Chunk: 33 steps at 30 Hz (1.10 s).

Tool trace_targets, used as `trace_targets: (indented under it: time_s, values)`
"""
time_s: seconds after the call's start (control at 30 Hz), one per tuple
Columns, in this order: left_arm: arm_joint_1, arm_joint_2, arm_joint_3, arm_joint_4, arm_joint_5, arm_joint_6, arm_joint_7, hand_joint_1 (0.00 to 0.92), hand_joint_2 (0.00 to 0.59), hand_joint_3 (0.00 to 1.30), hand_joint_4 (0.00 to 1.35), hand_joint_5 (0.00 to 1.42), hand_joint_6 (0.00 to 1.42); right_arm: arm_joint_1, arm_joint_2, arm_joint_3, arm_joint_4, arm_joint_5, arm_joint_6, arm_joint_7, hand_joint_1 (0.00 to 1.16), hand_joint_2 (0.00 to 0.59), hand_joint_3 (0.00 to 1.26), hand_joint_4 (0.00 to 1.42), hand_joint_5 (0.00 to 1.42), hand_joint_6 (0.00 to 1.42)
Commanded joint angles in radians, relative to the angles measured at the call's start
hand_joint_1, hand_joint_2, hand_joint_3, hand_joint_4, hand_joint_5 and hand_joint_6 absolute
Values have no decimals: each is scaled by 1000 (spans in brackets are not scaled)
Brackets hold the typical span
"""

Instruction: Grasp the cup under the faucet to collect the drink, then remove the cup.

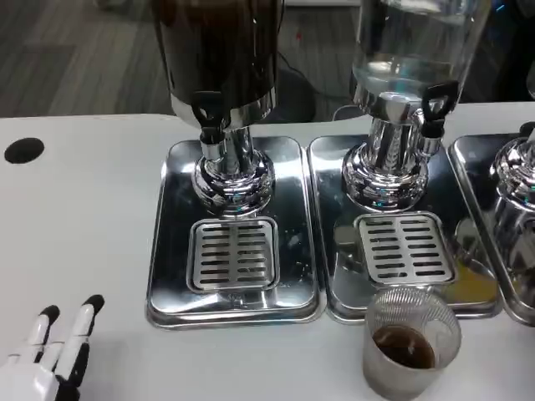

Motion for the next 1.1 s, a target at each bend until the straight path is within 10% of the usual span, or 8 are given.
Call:
trace_targets:
  time_s: [0.03,1.1]
  values:
    - [-2,-3,-25,35,50,25,69,0,96,0,0,0,66,27,11,21,-62,-69,59,-52,207,537,46,0,0,0]
    - [-28,3,-93,-20,28,46,83,0,133,0,0,0,51,92,31,47,-164,-81,137,-75,179,586,95,0,0,0]
